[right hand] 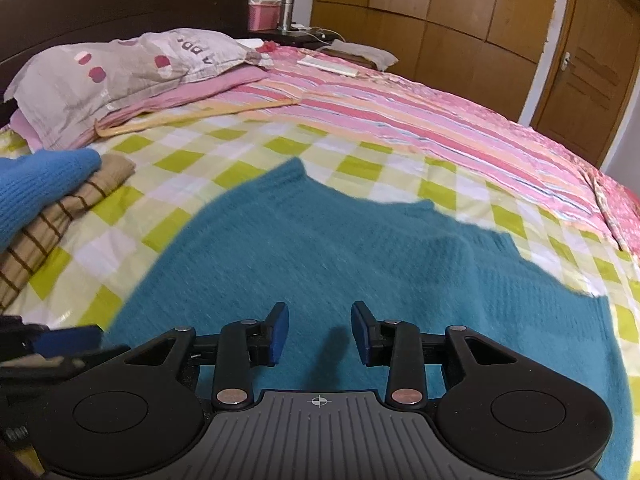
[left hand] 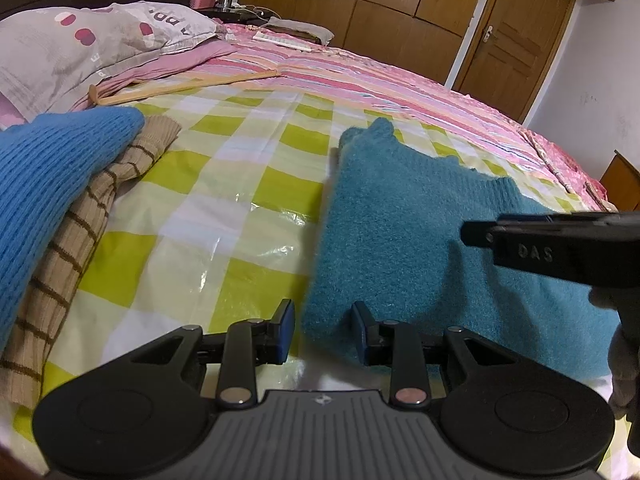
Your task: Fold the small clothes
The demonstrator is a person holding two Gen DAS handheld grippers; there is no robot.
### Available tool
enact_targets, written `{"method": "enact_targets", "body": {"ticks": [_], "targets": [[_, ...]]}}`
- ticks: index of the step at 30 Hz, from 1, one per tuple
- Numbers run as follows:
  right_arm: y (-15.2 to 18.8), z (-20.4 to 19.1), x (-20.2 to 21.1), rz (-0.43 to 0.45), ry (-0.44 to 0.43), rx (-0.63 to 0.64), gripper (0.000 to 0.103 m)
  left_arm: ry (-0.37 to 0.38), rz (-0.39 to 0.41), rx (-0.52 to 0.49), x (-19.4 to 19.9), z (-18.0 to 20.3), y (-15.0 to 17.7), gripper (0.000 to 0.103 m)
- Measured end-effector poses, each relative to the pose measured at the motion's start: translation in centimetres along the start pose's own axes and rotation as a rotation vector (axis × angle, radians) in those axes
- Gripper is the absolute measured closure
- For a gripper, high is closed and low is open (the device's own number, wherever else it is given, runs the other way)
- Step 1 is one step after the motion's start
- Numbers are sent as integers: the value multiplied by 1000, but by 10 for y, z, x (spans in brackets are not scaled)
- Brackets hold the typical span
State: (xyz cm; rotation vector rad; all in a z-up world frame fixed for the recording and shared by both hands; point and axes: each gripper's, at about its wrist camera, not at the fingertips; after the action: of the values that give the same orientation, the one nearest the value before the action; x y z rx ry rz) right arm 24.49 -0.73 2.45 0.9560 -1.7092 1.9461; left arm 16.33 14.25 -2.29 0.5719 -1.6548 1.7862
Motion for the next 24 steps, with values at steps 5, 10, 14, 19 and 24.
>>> {"method": "enact_targets", "body": {"ticks": [5, 10, 14, 19, 24], "targets": [[-8, -13, -6, -7, -15, 11, 67, 2, -2, 0, 0, 0, 0, 67], [-15, -20, -9, -12, -19, 15, 64, 5, -4, 1, -1, -1, -1, 66], [-21, -23, -13, -16, -23, 4, 63, 5, -5, -1, -1, -1, -1, 66], [-24, -25, -16, -27, -24, -8, 62, 7, -5, -3, -1, -1, -1, 66], [-29, -29, -19, -34, -25, -5, 57, 7, -5, -2, -1, -1, -1, 66]]}}
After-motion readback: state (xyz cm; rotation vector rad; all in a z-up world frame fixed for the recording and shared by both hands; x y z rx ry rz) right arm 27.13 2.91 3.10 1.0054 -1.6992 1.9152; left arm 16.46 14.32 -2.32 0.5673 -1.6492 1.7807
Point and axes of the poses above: each gripper's, at about its wrist camera, not at the fingertips, and x roughly against the way its jaws point, z to its right, y to its underside, and after that the axes turned 11 degrees about -x, right-handed
